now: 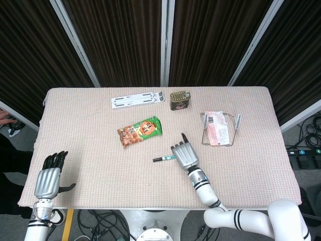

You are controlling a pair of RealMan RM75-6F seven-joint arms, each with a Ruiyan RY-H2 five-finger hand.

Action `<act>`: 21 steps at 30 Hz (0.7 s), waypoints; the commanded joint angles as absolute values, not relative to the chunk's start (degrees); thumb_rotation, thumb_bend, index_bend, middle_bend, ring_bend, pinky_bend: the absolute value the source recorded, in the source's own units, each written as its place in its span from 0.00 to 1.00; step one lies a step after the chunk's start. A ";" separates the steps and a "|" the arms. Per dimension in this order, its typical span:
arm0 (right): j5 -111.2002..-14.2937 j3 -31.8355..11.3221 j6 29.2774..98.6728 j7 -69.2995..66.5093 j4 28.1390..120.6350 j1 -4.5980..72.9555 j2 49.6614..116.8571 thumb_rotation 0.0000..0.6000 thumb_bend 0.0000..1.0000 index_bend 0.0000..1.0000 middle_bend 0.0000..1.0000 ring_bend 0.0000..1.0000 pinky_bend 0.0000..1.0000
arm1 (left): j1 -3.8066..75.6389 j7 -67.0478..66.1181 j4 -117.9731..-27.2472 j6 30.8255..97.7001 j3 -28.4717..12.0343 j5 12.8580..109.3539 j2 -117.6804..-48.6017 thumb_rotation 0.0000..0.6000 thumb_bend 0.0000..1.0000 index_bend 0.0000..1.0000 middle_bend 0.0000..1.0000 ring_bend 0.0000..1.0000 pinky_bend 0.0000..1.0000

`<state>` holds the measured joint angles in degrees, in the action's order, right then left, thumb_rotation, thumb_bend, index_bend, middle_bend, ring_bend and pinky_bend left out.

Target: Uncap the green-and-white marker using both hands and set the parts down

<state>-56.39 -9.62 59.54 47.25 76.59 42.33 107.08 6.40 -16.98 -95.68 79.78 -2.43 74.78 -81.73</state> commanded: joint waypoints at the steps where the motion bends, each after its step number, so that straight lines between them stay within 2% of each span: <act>1: -56.01 -9.44 59.50 47.49 75.65 42.56 107.83 1.00 0.17 0.47 0.49 0.37 0.02 | 6.36 -16.94 -95.67 79.82 -2.37 74.82 -81.65 1.00 0.00 0.04 0.04 0.00 0.00; 21: -53.39 -10.03 60.00 50.22 73.96 43.85 109.89 1.00 0.18 0.48 0.49 0.37 0.02 | 6.61 -16.40 -94.99 78.92 -2.15 74.40 -81.72 1.00 0.00 0.04 0.04 0.00 0.00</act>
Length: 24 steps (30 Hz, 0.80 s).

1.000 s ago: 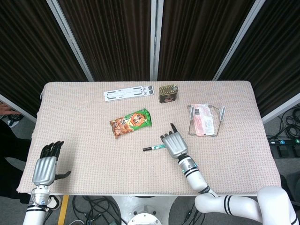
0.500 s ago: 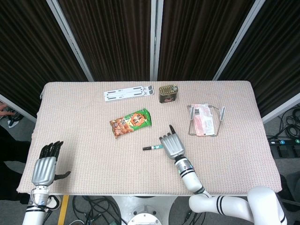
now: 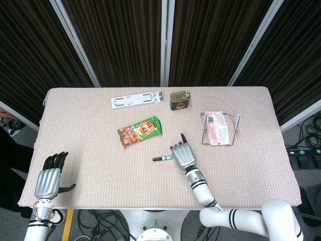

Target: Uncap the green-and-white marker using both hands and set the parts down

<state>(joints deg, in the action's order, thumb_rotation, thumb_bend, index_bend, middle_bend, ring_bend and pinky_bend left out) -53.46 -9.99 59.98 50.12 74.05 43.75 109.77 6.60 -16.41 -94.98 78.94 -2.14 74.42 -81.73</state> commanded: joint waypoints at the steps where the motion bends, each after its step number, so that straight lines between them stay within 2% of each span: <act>1: -53.36 -10.02 60.08 50.30 73.87 43.90 110.02 1.00 0.18 0.49 0.50 0.37 0.02 | 6.63 -16.40 -95.01 78.92 -2.16 74.40 -81.73 1.00 0.00 0.04 0.04 0.00 0.00; 16: -52.97 -9.96 61.14 51.29 72.92 44.23 110.98 1.00 0.23 0.60 0.58 0.38 0.02 | 6.62 -15.78 -94.48 78.37 -1.90 74.03 -81.81 1.00 0.00 0.04 0.04 0.00 0.00; 24: -54.62 -10.29 63.24 49.33 74.76 43.23 109.29 1.00 0.24 0.66 0.62 0.41 0.03 | 7.00 -15.47 -94.72 78.06 -2.44 73.74 -81.87 1.00 0.00 0.04 0.04 0.00 0.00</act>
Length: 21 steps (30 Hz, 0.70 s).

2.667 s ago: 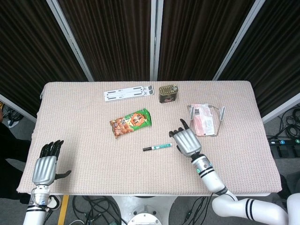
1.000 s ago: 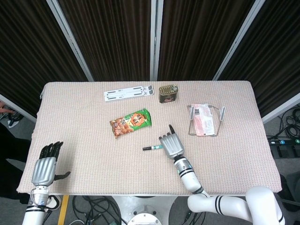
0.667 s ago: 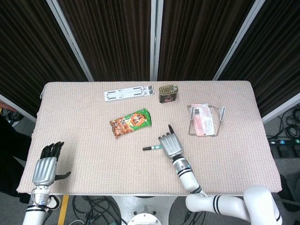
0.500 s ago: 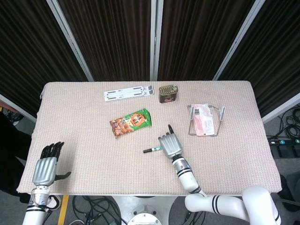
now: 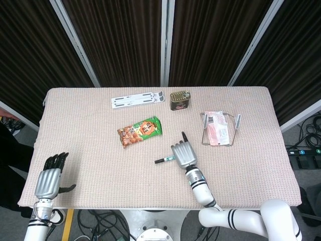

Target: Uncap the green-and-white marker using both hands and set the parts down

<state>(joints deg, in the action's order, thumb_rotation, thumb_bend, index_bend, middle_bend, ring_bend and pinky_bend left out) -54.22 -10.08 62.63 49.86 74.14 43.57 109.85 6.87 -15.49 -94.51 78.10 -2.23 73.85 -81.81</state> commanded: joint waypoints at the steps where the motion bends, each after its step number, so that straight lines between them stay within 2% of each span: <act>1: -54.87 -10.50 63.86 49.02 75.26 42.98 108.86 1.00 0.24 0.67 0.63 0.41 0.03 | 7.08 -15.56 -94.91 78.06 -2.64 73.54 -81.94 1.00 0.00 0.04 0.04 0.00 0.00; 8: -55.20 -12.84 68.38 49.68 77.98 42.20 107.21 1.00 0.26 0.68 0.64 0.42 0.03 | 8.38 -17.48 -96.82 77.56 -4.43 72.01 -81.96 1.00 0.00 0.04 0.05 0.00 0.00; 18: -55.10 -16.70 74.97 53.92 84.60 42.25 104.80 1.00 0.31 0.69 0.64 0.43 0.03 | 13.20 -23.40 -100.65 76.83 -9.10 71.72 -80.81 1.00 0.00 0.08 0.08 0.03 0.15; 21: -54.84 -18.11 76.14 55.23 86.31 42.92 104.56 1.00 0.31 0.69 0.64 0.43 0.03 | 15.76 -24.06 -101.24 74.36 -11.08 70.33 -80.39 1.00 0.00 0.11 0.11 0.05 0.17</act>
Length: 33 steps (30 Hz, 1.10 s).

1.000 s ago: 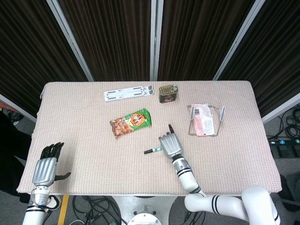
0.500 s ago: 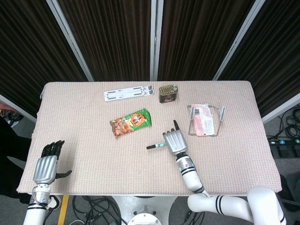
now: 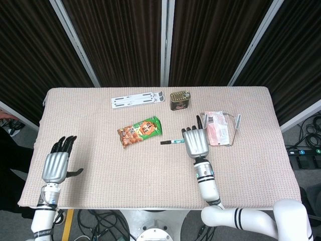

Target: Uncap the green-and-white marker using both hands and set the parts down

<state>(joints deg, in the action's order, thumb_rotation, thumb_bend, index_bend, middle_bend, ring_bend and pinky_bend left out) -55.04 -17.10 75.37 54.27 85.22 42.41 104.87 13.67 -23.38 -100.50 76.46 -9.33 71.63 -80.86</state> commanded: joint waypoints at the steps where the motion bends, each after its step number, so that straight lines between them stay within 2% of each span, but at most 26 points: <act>1: -54.74 -18.50 76.45 55.62 86.71 43.17 104.60 1.00 0.31 0.69 0.64 0.43 0.03 | 16.52 -24.01 -101.54 73.69 -11.74 69.88 -80.31 1.00 0.00 0.11 0.12 0.05 0.18; 5: -53.76 -20.20 77.60 57.31 87.93 44.44 105.45 1.00 0.32 0.69 0.64 0.43 0.03 | 19.59 -24.33 -101.08 72.39 -14.14 68.86 -81.46 1.00 0.04 0.20 0.22 0.14 0.27; 13: -52.01 -21.85 80.53 61.23 88.79 47.02 109.15 1.00 0.33 0.70 0.64 0.43 0.04 | 25.19 -26.92 -100.37 69.48 -17.21 64.43 -84.30 1.00 0.08 0.32 0.35 0.25 0.37; 21: -51.38 -22.83 82.89 66.18 87.16 50.23 112.97 1.00 0.33 0.70 0.64 0.43 0.04 | 29.79 -33.78 -100.49 70.57 -18.75 59.55 -87.70 1.00 0.09 0.34 0.36 0.27 0.37; 33: -49.47 -24.28 81.80 66.26 80.35 53.12 117.39 1.00 0.33 0.70 0.64 0.42 0.04 | 35.15 -41.35 -100.59 74.03 -20.06 54.86 -92.33 1.00 0.09 0.38 0.40 0.30 0.39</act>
